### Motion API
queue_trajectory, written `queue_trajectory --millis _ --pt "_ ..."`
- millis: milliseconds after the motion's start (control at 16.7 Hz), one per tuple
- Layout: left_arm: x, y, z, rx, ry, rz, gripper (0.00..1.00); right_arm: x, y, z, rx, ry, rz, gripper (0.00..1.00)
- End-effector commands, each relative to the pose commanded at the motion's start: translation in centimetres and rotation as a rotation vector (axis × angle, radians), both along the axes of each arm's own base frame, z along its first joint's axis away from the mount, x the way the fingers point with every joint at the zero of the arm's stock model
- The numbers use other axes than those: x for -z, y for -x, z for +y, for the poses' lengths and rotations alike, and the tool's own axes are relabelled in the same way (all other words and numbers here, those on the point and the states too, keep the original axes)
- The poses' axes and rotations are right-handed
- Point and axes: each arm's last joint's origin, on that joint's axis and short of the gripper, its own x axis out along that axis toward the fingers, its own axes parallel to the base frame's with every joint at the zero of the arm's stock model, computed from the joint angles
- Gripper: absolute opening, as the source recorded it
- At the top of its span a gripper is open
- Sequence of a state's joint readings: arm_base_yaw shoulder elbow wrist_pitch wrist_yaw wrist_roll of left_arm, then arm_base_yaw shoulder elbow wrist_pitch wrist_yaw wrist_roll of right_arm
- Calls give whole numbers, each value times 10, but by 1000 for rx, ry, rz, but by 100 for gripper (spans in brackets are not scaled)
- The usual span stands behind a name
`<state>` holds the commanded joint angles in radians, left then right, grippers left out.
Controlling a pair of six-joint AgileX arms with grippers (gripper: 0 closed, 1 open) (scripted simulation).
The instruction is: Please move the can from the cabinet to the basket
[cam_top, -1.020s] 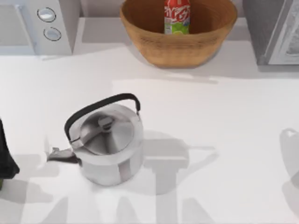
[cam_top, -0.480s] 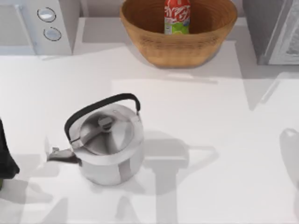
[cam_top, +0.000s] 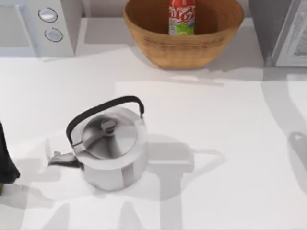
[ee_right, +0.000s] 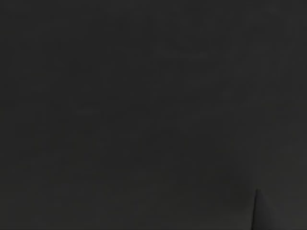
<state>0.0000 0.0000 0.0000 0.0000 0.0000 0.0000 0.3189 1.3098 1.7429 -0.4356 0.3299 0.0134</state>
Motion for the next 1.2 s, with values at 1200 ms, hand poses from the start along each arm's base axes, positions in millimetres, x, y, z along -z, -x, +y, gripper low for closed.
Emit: queue_trajectory --millis 1200 --pt "0 0 0 0 0 0 100 -5 -29 12 43 5 -20 100"
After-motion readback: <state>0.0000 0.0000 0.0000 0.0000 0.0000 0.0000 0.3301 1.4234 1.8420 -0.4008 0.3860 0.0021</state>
